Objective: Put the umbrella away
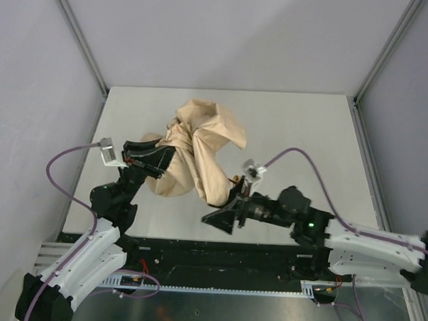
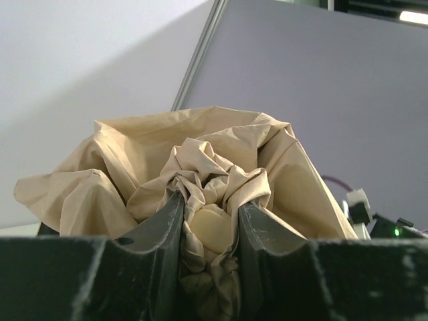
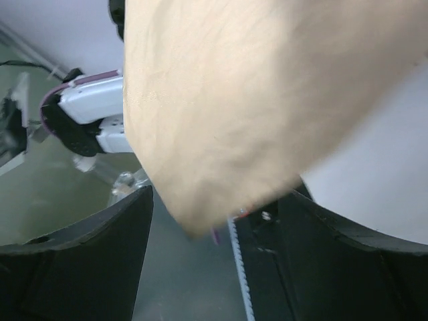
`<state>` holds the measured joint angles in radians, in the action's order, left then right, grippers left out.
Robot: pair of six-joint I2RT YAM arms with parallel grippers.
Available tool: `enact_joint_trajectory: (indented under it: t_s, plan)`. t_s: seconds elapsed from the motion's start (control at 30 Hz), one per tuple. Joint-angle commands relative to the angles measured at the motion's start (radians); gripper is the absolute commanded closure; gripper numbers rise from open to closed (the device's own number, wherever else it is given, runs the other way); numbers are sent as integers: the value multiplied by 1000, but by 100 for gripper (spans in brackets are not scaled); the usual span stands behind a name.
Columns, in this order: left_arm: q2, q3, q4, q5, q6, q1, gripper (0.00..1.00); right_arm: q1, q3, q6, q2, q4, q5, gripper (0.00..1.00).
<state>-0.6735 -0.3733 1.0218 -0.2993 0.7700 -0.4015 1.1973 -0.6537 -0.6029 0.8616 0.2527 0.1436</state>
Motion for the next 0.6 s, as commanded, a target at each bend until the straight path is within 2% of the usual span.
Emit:
enact_joint_trajectory:
  t_s: [0.0,0.1,0.33,0.47,0.57]
  plan:
    - [0,-32,122,114,21,-9,100,88,-59,-66,248,431,109,26]
    - [-12,-44,125,106,-12,-9,100,136,-109,-35,326,386,81,30]
    - [1,-10,143,102,-23,3,100,147,-53,78,112,-133,-195,27]
    - [3,-6,194,-52,-96,23,100,15,-43,78,-61,-415,-247,25]
    - [19,-8,201,-224,-191,28,100,-203,-43,95,-184,-489,-69,22]
